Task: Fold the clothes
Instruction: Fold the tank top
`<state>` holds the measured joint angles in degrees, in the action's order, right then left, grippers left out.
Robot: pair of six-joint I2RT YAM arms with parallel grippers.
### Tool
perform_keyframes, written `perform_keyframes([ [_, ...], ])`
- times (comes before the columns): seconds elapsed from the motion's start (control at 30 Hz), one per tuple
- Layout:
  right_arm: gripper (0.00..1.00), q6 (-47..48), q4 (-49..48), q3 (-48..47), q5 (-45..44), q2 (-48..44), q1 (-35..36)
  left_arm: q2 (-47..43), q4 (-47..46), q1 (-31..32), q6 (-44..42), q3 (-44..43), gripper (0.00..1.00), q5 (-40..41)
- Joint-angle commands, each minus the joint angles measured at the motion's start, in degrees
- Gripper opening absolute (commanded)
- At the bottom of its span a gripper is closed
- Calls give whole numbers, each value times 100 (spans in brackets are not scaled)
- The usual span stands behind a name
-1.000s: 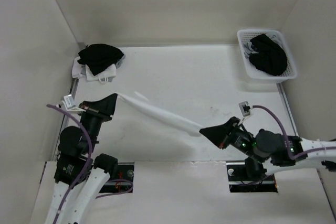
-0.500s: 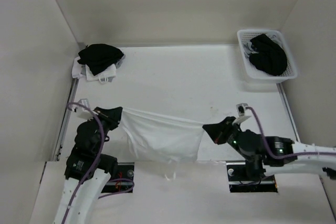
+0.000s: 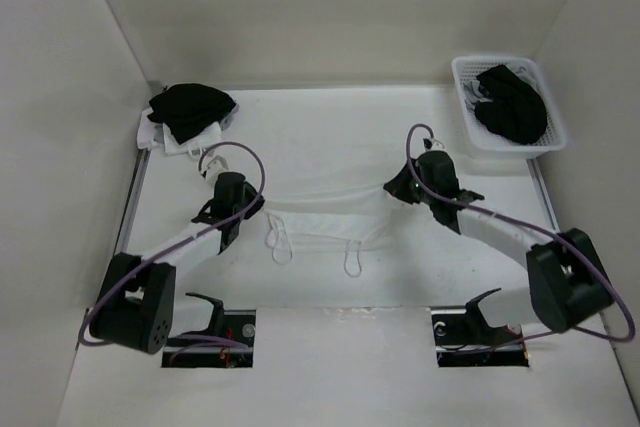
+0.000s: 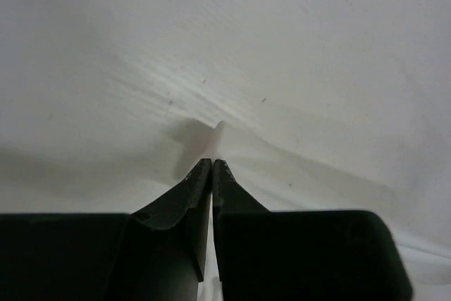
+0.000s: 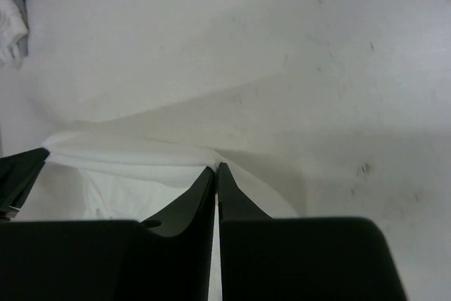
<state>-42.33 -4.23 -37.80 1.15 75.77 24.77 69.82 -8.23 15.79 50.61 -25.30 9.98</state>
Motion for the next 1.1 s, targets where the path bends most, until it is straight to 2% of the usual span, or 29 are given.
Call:
perform_keyframes([
  [0.0,6,453,-807,-736,527,525,-319,382,-1558,-19,45,-800,2,180],
  [0.17,7,488,-886,-835,615,755,-452,349,-1612,16,-25,-942,3,189],
  [0.33,8,348,-1106,-440,553,615,-452,102,-1655,-54,28,-477,3,22],
  [0.5,8,260,-1212,175,457,45,-347,-547,-1656,-55,63,217,4,-145],
  [0.7,9,225,-1142,1036,89,-676,285,-1277,-1454,-247,81,877,4,-356],
  [0.87,11,-196,-809,1635,-588,-1248,1251,-1568,-1357,-344,89,1334,4,-461],
  [0.97,16,-565,-299,1732,-993,-1363,1797,-1568,-1296,-450,168,1589,6,-540],
  [1.07,34,-715,61,1767,-1327,-1433,1983,-1708,-1278,-520,282,1835,17,-646],
])
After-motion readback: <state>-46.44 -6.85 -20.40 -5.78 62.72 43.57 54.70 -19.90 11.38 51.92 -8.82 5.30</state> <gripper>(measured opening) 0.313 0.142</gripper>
